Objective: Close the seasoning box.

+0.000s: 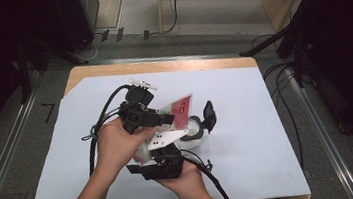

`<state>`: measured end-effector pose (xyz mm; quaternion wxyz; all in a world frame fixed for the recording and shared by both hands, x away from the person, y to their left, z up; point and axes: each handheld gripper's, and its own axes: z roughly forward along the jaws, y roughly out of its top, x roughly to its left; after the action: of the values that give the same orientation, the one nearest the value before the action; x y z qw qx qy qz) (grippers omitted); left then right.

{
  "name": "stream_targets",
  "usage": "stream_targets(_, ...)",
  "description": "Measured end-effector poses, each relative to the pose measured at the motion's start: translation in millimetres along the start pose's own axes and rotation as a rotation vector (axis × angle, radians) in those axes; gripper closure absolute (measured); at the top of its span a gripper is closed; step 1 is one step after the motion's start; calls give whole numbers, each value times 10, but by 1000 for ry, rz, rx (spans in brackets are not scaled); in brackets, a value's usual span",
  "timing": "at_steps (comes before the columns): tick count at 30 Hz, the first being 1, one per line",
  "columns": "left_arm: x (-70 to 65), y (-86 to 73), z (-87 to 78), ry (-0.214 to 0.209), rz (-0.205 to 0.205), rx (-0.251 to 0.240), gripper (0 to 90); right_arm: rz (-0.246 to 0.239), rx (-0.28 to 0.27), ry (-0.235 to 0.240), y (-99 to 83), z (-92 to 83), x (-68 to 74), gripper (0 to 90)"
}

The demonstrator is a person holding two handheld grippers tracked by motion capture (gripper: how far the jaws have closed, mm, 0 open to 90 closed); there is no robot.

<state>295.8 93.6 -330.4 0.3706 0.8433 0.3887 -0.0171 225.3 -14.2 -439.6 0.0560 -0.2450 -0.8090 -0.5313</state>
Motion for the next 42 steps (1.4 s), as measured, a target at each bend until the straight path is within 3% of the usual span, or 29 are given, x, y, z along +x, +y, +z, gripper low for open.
stream_targets(42, 4, -14, 1, -3, 3, 0, 748, -4, 8, -4, -5, 5, 4, 627)
